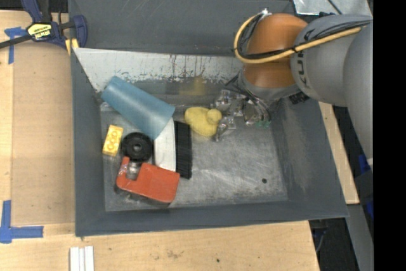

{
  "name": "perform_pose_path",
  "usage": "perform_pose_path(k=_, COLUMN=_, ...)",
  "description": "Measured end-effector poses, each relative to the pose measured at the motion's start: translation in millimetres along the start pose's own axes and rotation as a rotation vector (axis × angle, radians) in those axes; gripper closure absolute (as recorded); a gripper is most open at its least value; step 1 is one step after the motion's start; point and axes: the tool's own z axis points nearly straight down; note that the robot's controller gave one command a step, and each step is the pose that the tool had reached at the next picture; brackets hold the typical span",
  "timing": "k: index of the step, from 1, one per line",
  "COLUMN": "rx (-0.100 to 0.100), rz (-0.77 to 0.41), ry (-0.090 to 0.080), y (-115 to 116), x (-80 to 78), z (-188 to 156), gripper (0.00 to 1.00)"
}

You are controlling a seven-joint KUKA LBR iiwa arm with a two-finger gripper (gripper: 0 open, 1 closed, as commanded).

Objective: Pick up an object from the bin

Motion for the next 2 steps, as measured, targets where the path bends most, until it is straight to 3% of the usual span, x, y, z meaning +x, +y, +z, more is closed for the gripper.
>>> perform_pose_path(k=1, rx=0.002, rz=0.006, ry=0.014, y=2, x=4.5, z=-57, gripper=1.00)
perform_pose_path(k=2, rx=0.002, rz=-0.003, ry=0.012, y=1, x=6.1, z=-126, gripper=1.00)
